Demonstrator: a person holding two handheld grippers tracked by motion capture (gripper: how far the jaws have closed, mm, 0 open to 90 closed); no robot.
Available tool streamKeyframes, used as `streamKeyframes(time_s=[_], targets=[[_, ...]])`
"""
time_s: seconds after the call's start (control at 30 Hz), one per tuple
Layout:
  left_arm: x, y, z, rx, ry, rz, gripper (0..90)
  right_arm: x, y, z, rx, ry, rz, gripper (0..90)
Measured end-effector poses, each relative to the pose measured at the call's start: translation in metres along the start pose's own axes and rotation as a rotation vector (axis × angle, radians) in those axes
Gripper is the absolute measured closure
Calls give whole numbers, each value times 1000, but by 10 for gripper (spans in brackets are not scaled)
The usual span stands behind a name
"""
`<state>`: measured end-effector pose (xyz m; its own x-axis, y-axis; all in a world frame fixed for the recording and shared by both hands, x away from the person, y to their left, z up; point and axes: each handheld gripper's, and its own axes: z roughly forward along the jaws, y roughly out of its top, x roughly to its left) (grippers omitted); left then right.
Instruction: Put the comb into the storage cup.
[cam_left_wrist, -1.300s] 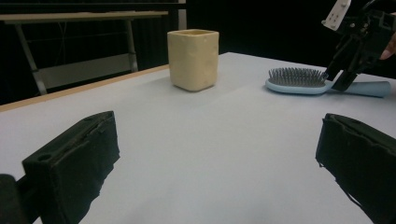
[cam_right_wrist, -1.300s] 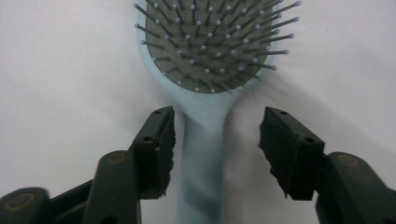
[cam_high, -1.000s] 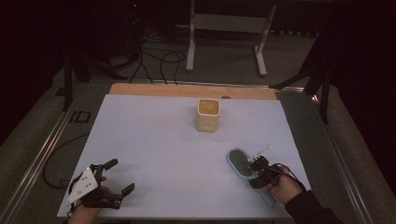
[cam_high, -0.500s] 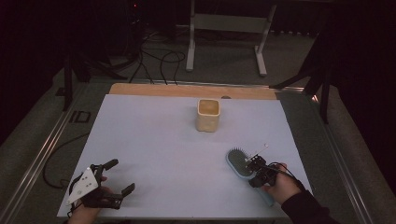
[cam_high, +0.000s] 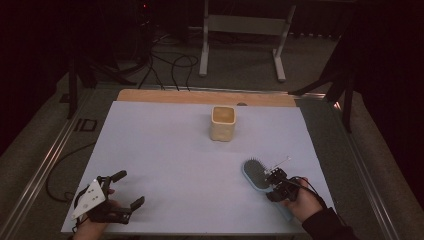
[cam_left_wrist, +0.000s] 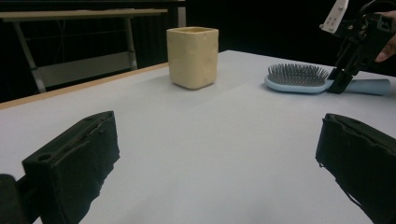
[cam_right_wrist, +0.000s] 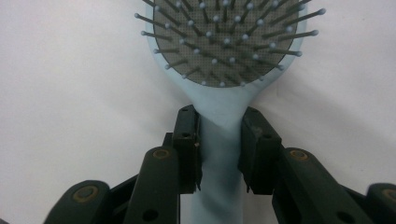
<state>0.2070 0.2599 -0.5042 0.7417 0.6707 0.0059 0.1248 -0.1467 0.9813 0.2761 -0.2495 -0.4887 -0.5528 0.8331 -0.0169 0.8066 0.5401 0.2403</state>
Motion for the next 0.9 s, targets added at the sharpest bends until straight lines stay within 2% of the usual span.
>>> streamKeyframes(time_s=[0.03, 0.1, 0.13, 0.17, 0.27, 0.37, 0.4, 0.47, 0.53, 0.6, 0.63, 0.73, 0.77, 0.9], targets=[[0, 0, 0, 0, 0, -1, 0, 0, 0, 0, -7, 17, 2, 707], [0, 0, 0, 0, 0, -3, 0, 1, 0, 0, -9, 19, -7, 707], [0, 0, 0, 0, 0, -3, 0, 1, 0, 0, -27, 27, 9, 707], [0, 0, 0, 1, 1, -1, 0, 2, 0, 0, -21, 25, -6, 707], [0, 0, 0, 1, 0, -3, 0, 2, 0, 0, -39, 33, 0, 707], [1, 0, 0, 3, -1, -3, 0, 2, 0, -2, -46, 34, -15, 706], [1, 0, 0, 3, -1, -2, 0, 2, 0, -3, -68, 36, 3, 707], [1, 0, 0, 5, -2, -5, 0, 3, 0, -4, -65, 44, -10, 706], [1, 0, 0, 7, -2, -7, 0, 3, 0, -7, -88, 53, 6, 706], [1, 0, 1, 7, -2, -10, 0, 4, 0, -7, -78, 58, -3, 707], [1, 0, 1, 7, -1, -8, 0, 4, 0, -8, -93, 52, -12, 707], [1, 0, 1, 9, 0, -7, 0, 4, 0, -10, -111, 68, 4, 707], [1, 0, 1, 9, -1, -9, 0, 4, 0, -10, -99, 70, -8, 706], [1, 0, 1, 9, -3, -10, 0, 6, 0, -12, -115, 77, -3, 707]])
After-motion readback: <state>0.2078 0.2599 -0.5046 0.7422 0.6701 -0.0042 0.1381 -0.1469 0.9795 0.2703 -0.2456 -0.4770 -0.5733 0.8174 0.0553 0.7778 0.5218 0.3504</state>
